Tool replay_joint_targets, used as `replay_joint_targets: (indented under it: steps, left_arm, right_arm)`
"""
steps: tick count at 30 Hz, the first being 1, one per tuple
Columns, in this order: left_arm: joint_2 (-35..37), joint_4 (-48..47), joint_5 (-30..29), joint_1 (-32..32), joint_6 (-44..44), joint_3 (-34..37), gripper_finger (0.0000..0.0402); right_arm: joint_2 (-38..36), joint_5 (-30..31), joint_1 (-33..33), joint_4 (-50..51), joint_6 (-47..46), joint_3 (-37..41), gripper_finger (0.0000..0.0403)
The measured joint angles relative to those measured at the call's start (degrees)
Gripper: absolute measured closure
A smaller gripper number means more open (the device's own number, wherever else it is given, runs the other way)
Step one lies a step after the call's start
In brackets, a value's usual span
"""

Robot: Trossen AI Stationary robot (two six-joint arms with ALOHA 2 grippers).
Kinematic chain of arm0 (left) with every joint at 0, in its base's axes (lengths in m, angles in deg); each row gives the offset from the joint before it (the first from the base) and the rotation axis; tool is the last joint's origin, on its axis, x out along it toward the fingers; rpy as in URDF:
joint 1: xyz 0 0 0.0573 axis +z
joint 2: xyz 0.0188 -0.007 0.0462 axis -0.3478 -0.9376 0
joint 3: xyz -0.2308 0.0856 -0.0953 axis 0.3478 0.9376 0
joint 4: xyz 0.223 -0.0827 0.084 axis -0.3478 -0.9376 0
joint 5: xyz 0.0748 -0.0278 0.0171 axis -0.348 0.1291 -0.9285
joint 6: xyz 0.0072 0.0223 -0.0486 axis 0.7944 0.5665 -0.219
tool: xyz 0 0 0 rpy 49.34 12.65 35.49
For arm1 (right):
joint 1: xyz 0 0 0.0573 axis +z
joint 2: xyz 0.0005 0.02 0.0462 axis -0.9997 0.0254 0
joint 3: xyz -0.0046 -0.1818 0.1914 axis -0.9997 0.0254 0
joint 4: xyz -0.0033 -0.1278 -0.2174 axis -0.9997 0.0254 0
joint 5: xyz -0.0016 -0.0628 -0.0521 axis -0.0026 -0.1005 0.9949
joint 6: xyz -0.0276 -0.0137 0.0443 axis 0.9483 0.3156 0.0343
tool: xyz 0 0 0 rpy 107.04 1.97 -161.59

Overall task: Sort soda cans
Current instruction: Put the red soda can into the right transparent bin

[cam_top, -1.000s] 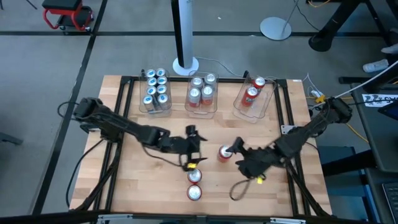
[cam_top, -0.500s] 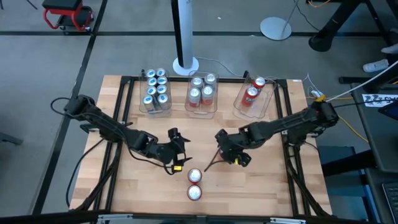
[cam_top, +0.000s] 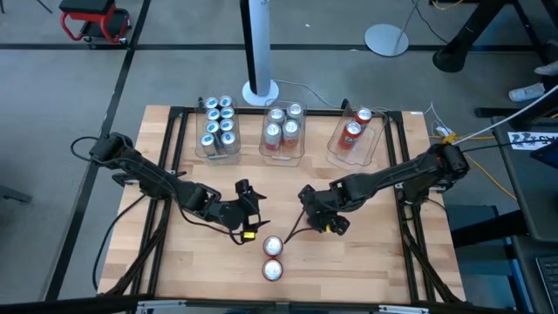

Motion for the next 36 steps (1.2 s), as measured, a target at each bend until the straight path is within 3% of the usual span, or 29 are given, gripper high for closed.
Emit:
replay_joint_targets:
  steps: [5,11,19,24,29,36]
  left_arm:
    - [0.0,0.0,0.0,0.0,0.1,0.0,0.0057]
    - [0.0,0.1,0.0,0.0,0.2,0.0,0.0057]
    - [0.0,0.1,0.0,-0.2,0.0,0.0,0.0057]
    - [0.0,0.1,0.0,-0.2,0.3,0.0,0.0057]
    - [0.0,0.1,0.0,-0.2,0.0,0.0,0.0057]
    - [0.0,0.2,0.0,-0.2,0.0,0.0,0.0057]
  right_arm:
    - [2.5,-1.1,0.0,0.0,1.4,0.0,0.0032]
    - [2.4,-1.0,0.0,0.2,2.1,0.0,0.0114]
    - [-3.1,1.8,0.1,6.2,3.2,0.2,0.0114]
    - [-11.4,7.3,0.0,10.4,1.9,0.2,0.0114]
    - [-20.9,19.9,-0.3,21.6,-0.4,0.0,0.0114]
    - [-30.8,29.4,-8.4,26.9,-1.9,0.0,0.0114]
